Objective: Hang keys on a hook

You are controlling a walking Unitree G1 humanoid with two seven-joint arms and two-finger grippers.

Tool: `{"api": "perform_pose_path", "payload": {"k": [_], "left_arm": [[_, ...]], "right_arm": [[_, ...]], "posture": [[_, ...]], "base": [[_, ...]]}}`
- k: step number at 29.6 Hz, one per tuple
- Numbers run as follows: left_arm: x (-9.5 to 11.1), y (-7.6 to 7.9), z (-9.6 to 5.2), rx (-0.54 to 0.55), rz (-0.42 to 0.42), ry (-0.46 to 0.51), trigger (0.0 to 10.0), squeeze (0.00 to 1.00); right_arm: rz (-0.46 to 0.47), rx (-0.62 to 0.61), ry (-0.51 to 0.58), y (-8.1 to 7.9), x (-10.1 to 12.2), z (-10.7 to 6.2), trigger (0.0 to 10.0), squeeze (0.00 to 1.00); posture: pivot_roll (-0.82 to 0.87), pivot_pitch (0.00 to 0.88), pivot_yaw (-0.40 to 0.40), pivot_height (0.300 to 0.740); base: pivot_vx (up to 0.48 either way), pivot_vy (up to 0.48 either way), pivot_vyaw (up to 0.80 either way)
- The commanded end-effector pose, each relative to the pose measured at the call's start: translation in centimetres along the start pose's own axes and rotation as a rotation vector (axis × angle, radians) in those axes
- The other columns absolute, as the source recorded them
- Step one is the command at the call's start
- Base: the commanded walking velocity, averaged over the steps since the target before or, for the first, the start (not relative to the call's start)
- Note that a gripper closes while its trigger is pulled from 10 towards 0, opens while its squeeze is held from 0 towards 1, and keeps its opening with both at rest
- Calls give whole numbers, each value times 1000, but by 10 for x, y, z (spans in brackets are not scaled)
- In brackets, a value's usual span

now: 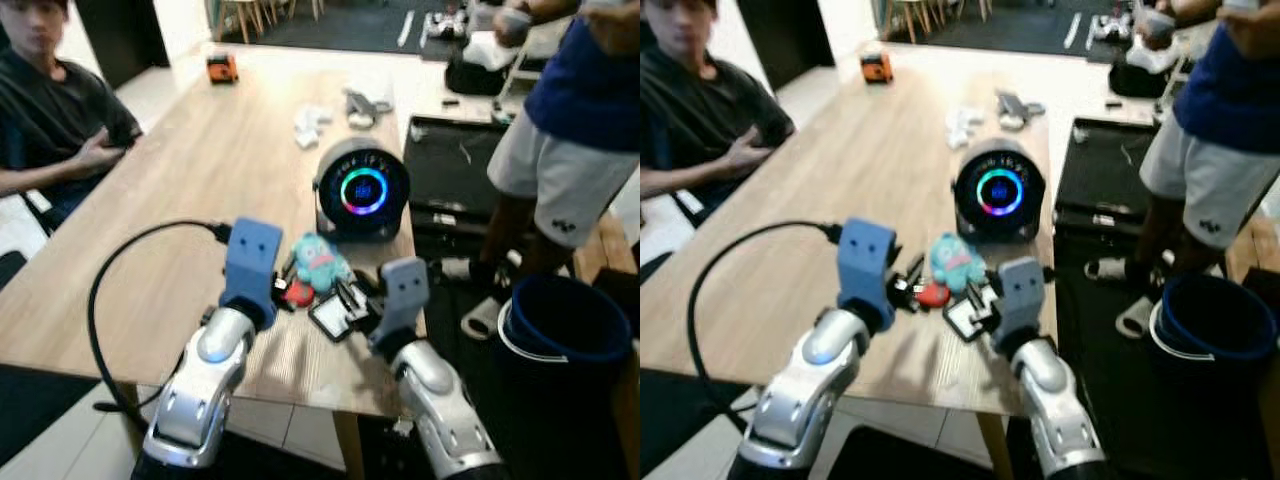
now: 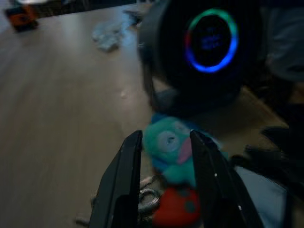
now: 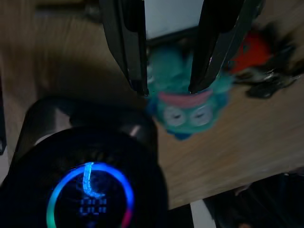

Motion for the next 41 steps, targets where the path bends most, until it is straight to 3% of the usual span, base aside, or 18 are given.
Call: {"api": "perform_pose_path", "payload": {"k": [1,14,20,22,30,33,36,37,41], "left_arm": [[-5,-1,-1,5,0,-23,10000,0],[-5,0,0,2,-3,-23,10000,0],[-4,3,0,-47,85,-25,10000,0],[-8,5,1,-77,166,-53,10000,0],[-10,4,0,-138,174,-87,10000,0],[-15,11,-9,-275,216,-160,10000,0],[-16,17,-10,-311,204,-175,10000,0],[-28,32,-13,-360,207,-232,10000,0],[-28,32,-13,-360,207,-232,10000,0]], "right_arm": [[8,13,-20,-6,-8,-2,10000,0],[7,10,-19,-5,-8,-1,10000,0],[6,11,-19,-6,-8,-1,10000,0],[5,10,-19,-5,-8,-1,10000,0],[5,12,-19,-6,-8,-1,10000,0],[4,10,-23,-5,-10,-3,10000,0],[4,10,-25,-5,-10,-3,10000,0],[3,12,-27,-6,-11,-2,10000,0],[3,12,-27,-6,-11,-2,10000,0]], "posture": [[126,184,64,740],[123,180,66,740],[123,178,67,740],[125,177,67,740],[122,180,70,740],[126,179,70,740],[129,179,70,740],[130,184,72,740],[130,184,72,740]], "base": [[0,0,0],[0,0,0],[0,0,0],[0,0,0],[0,0,0],[0,0,0],[0,0,0],[0,0,0],[0,0,0]]}}
Point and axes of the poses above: a point about 5 cm out from each wrist's last joint towards the gripper, its own z axis pointing out of the wrist towards the gripper, its own x axis along the axis of the wrist's last joint, y = z × x, the point moved 4 cm from there along z, pointing out of the wrist towards the gripper, and after that the axes turned 7 degrees about z, right-handed, at the moved point
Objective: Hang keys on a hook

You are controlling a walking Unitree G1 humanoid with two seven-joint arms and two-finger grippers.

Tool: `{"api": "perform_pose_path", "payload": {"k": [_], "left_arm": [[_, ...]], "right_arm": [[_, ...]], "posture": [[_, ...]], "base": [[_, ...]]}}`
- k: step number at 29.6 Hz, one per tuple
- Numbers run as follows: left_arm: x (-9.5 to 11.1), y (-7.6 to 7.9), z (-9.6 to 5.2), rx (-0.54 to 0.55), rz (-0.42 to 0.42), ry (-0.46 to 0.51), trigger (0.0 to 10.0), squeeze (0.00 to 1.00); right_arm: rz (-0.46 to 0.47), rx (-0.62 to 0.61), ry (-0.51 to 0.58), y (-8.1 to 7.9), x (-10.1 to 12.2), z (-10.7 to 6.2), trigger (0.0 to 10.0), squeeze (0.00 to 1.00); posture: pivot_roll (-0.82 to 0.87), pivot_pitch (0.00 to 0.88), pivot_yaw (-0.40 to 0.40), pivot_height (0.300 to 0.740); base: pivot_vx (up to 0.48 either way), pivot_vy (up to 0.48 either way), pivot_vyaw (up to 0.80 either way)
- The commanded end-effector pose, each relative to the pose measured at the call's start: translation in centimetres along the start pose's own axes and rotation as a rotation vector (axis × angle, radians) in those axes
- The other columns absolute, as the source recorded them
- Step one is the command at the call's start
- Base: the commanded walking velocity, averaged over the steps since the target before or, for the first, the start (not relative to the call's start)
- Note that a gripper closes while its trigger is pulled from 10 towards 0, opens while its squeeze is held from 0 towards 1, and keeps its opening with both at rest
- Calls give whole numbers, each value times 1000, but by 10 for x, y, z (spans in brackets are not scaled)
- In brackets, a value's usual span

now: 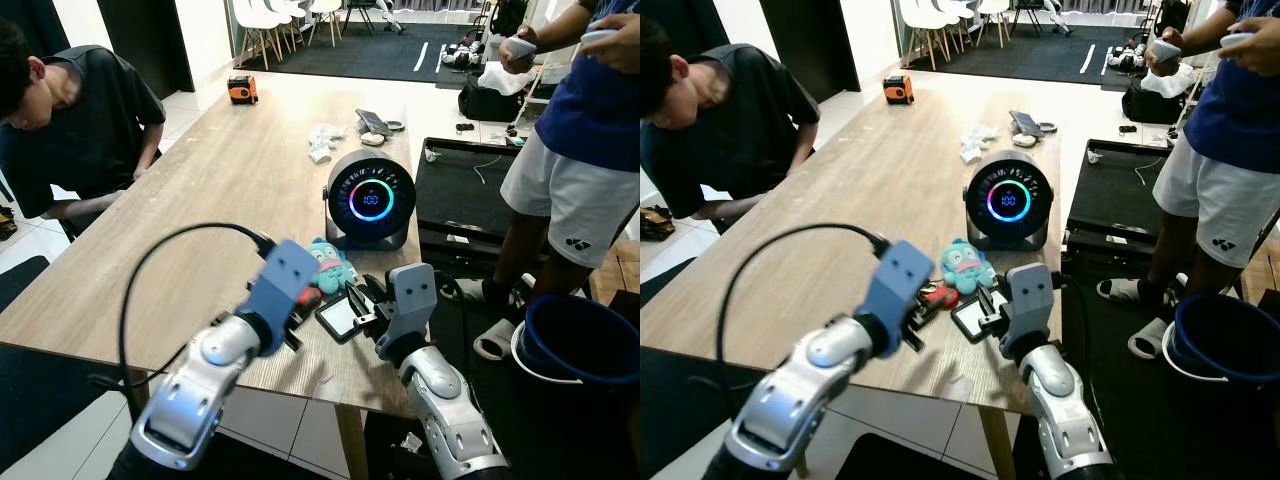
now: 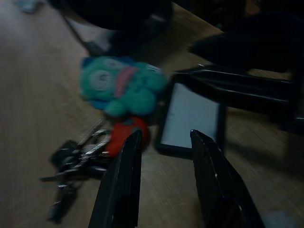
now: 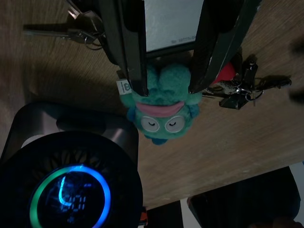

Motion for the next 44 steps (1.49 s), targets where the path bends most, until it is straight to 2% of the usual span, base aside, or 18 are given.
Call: {"api": "perform_pose_path", "payload": {"k": [1,2,4,6,8,9,10,11,12,18,21,23,25,28,30,32,38,44], "left_arm": [[-3,3,0,-12,-2,-15,10000,0],[-9,7,1,-24,-5,-39,10000,0],[-21,2,-6,-35,-56,-79,10000,0],[-21,2,-6,-35,-56,-79,10000,0],[-23,-1,-11,-46,-77,-88,10000,0],[-27,1,-18,-82,-69,-107,10000,0],[-32,3,-23,-105,-55,-124,10000,0],[-32,3,-23,-105,-55,-124,10000,0],[-36,2,-27,-106,-42,-135,10000,0],[-38,-16,-33,-8,-104,-136,10000,0],[-40,-35,-32,106,-138,-139,10000,0],[-39,-37,-31,123,-144,-138,10000,0],[-39,-37,-31,123,-144,-138,10000,0],[-35,-36,-29,117,-166,-129,10000,0],[-30,-28,-27,77,-184,-117,10000,0],[-21,-13,-19,18,-172,-99,10000,0],[-19,-8,-10,19,-145,-115,10000,0],[-27,-10,-18,10,-122,-155,10000,0]], "right_arm": [[-5,4,-14,-2,-5,-2,10000,0],[-17,7,-16,-2,-5,-1,10000,0],[-59,26,-53,3,-13,-8,10000,0],[-59,26,-53,3,-13,-8,10000,0],[-51,11,-68,10,-17,-12,10000,0],[-46,-23,-81,21,-21,-16,10000,0],[17,-64,-86,32,-22,-19,10000,0],[17,-64,-86,32,-22,-19,10000,0],[70,-81,-99,39,-25,-21,10000,0],[57,-23,-175,40,-39,-27,10000,0],[5,-115,-267,55,-57,-27,10000,0],[-36,-134,-274,58,-57,-23,10000,0],[-36,-134,-274,58,-57,-23,10000,0],[-80,-129,-246,56,-47,-11,10000,0],[-69,-121,-214,54,-37,-2,10000,0],[-34,-141,-199,56,-32,3,10000,0],[-28,-151,-234,57,-40,2,10000,0],[-16,-152,-233,57,-42,-1,10000,0]], "posture": [[130,184,72,740],[126,188,76,740],[128,196,83,740],[128,196,83,740],[133,198,83,740],[144,200,89,740],[143,201,95,740],[143,201,95,740],[139,201,98,740],[136,198,88,740],[138,197,72,740],[137,196,72,740],[137,196,72,740],[134,194,67,740],[135,192,62,740],[139,190,57,740],[127,192,64,740],[128,195,72,740]], "base": [[0,0,0],[0,0,0],[0,0,0],[0,0,0],[0,0,0],[0,0,0],[0,0,0],[0,0,0],[0,0,0],[0,0,0],[0,0,0],[0,0,0],[0,0,0],[0,0,0],[0,0,0],[0,0,0],[0,0,0],[0,0,0]]}}
Point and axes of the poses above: a point about 5 cm out from each wrist's last joint towards the gripper, its own z axis pointing out of the wrist towards the gripper, its own x axis along the axis of the wrist's last joint, y = z × x, the point moved 4 cm from there along z, pointing out of the wrist towards the gripper, and after that the axes turned 7 degrees about z, right-handed, at the moved point
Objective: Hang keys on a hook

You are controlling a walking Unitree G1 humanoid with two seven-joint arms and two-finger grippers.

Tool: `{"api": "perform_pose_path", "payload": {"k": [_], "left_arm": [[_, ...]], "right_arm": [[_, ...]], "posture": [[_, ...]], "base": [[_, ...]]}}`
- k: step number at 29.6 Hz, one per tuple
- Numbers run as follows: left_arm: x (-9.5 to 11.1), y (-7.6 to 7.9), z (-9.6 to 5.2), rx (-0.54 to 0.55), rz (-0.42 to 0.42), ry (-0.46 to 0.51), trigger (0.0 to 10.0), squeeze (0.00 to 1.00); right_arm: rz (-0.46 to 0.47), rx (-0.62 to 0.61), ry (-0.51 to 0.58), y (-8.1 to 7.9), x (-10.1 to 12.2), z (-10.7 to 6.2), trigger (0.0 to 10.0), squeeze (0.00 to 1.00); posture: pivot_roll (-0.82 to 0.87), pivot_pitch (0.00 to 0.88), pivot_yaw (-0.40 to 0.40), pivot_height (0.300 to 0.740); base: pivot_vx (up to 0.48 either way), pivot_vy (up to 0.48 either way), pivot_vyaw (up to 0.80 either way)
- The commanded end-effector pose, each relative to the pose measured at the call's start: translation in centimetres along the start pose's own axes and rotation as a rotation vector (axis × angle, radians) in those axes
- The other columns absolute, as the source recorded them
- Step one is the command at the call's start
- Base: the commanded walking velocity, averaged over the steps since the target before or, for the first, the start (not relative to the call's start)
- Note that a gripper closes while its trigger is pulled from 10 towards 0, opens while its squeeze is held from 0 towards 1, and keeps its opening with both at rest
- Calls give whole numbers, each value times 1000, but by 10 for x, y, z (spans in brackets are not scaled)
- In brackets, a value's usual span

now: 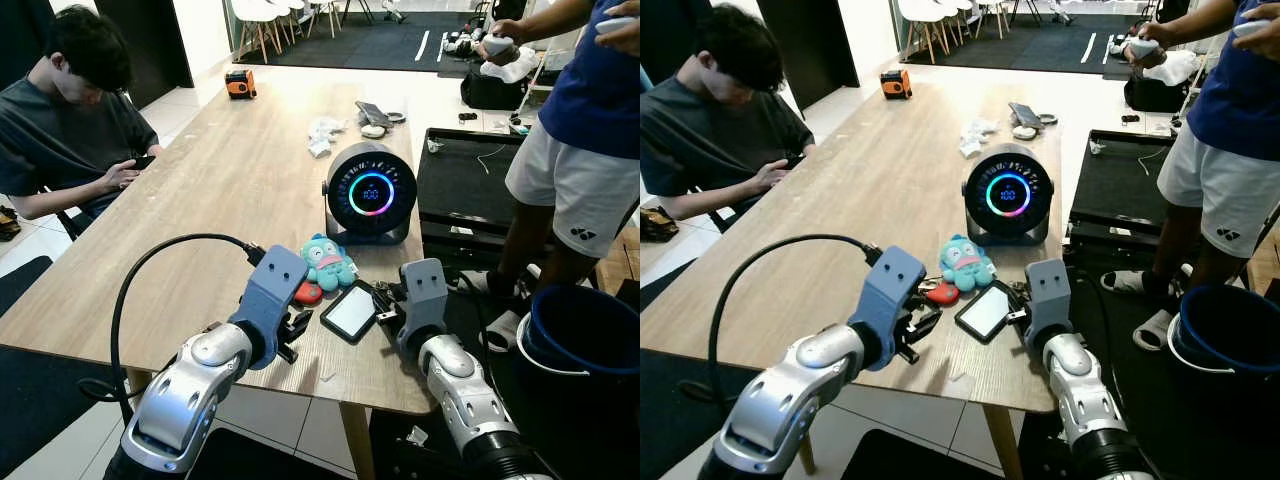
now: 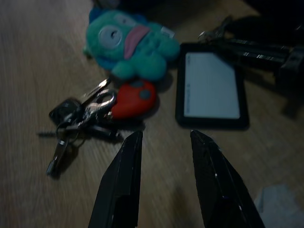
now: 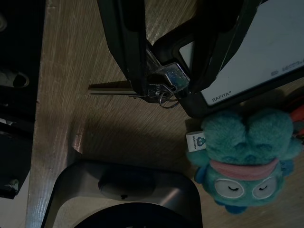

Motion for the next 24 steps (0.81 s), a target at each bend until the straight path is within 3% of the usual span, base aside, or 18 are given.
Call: {"api": "perform_pose_path", "payload": {"k": [1,5,7,8,9,10,11,12,15,16,17,19,20,24], "left_arm": [[-14,0,-6,-13,3,-59,10000,0],[-18,2,-12,-23,-13,-80,10000,0],[-21,3,-13,-23,-12,-89,9020,0],[-22,3,-13,-22,-12,-93,7020,0],[-22,3,-13,-22,-12,-93,7020,0],[-23,4,-13,-22,-11,-94,6078,0],[-23,4,-13,-22,-11,-95,6078,0],[-23,5,-13,-22,-10,-96,4784,0],[-23,5,-12,-22,-5,-96,4667,0],[-23,5,-12,-21,-3,-95,4863,0],[-22,5,-12,-20,-2,-93,7176,0],[-22,5,-12,-20,-2,-93,7176,0],[-22,5,-12,-14,-2,-94,10000,0],[-21,3,-12,1,-2,-90,10000,0]], "right_arm": [[23,-9,-55,1,-19,-7,10000,0],[8,-11,-55,2,-20,-9,10000,0],[9,-11,-53,2,-20,-8,10000,0],[11,-12,-51,2,-20,-8,10000,0],[11,-12,-51,2,-20,-8,10000,0],[12,-12,-50,2,-20,-8,10000,0],[13,-13,-49,2,-20,-8,10000,0],[14,-12,-48,1,-19,-7,10000,0],[14,-8,-45,0,-19,-7,10000,0],[14,-6,-42,0,-18,-6,10000,0],[14,-5,-35,0,-17,-6,10000,0],[13,-5,-32,0,-17,-6,10000,0],[13,-5,-31,0,-16,-6,10000,0],[1,-5,-32,2,-18,-8,10000,0]], "posture": [[130,196,73,740],[136,197,77,740],[136,196,78,740],[138,197,78,740],[138,197,78,740],[138,196,77,740],[138,196,77,740],[137,196,76,740],[137,194,75,740],[136,193,74,740],[135,192,74,740],[135,192,74,740],[135,190,74,740],[134,189,73,740]], "base": [[0,0,0],[0,0,0],[0,0,0],[0,0,0],[0,0,0],[0,0,0],[0,0,0],[0,0,0],[0,0,0],[0,0,0],[0,0,0],[0,0,0],[0,0,0],[0,0,0]]}}
Point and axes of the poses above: a point about 5 cm out from each wrist's last joint towards the gripper, its own z axis pointing out of the wrist towards the gripper, its own x axis along the axis of the wrist's last joint, y = z × x, the point moved 4 cm from there along z, pointing out of the wrist towards the gripper, and after that the axes turned 7 degrees about z, right-handed, at the moved point
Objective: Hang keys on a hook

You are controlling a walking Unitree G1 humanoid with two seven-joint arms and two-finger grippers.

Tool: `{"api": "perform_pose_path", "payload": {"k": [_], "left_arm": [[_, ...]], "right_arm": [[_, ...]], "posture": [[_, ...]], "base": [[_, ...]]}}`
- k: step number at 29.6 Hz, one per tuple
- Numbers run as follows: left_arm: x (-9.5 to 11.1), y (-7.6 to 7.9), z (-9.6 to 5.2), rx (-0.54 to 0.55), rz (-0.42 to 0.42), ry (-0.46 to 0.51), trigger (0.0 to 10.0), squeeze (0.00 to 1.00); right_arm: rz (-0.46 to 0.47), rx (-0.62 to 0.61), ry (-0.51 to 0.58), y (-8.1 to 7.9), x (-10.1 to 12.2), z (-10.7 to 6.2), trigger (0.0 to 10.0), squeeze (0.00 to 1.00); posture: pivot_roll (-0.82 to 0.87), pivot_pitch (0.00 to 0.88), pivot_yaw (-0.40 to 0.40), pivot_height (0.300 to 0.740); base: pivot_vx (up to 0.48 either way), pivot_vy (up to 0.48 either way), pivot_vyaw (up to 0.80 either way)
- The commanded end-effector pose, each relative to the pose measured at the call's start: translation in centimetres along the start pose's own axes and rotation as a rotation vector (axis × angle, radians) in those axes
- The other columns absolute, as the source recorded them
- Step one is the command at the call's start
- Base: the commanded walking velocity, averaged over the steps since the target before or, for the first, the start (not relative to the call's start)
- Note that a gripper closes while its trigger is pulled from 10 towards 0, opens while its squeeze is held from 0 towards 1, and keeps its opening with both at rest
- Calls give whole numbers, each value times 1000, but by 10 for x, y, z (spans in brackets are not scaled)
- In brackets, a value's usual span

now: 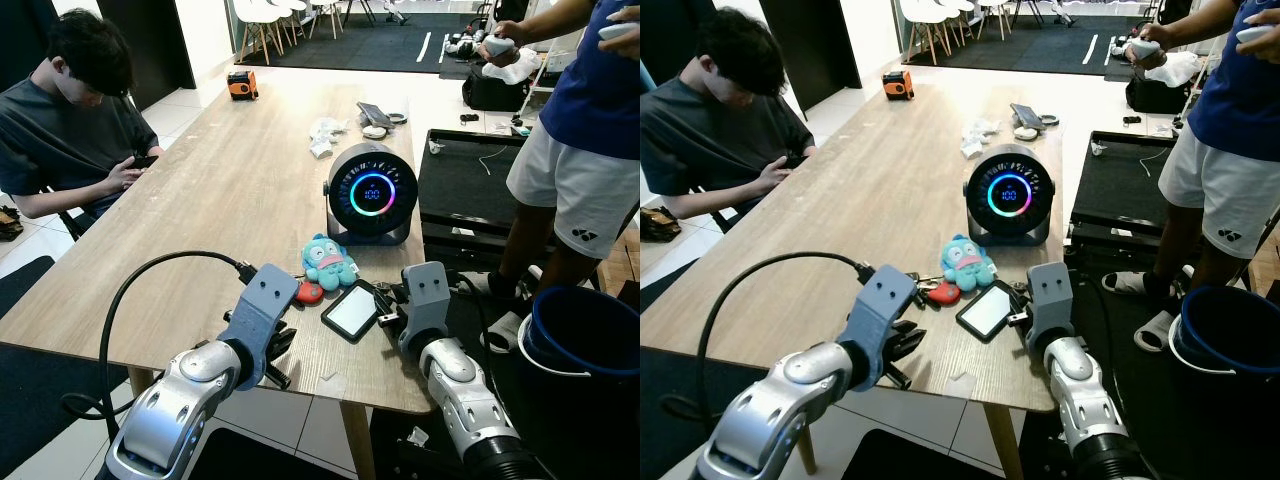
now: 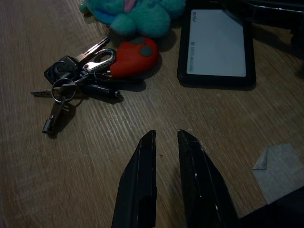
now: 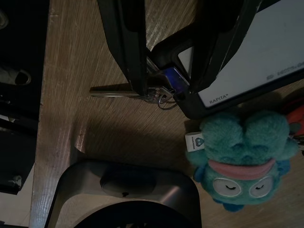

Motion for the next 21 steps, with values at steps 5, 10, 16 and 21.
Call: {"api": "perform_pose_path", "payload": {"k": [5,10,16,21], "left_arm": [[0,1,-1,0,13,5,10000,1000],[1,-1,-1,17,18,4,10000,90],[1,-3,-1,23,18,4,10000,0],[0,-2,-1,23,14,0,10000,0]], "right_arm": [[2,-3,-53,2,-18,-7,10000,0],[4,-2,-48,1,-17,-7,10000,0],[61,10,-141,-1,-33,-8,10000,12],[79,3,-242,3,-51,-13,10000,0]], "posture": [[134,189,73,740],[132,185,76,740],[135,188,73,740],[136,193,71,740]], "base": [[0,0,0],[0,0,0],[0,0,0],[0,0,0]]}}
Point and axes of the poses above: a point about 5 cm out from each wrist's last joint towards the gripper, its own z axis pointing out of the wrist towards the gripper, its own x axis along the axis of the wrist's last joint, y = z × x, the point moved 4 cm from there along z, pointing out of the wrist towards the gripper, and after that the axes turned 7 degrees about z, right-handed, at the moved point
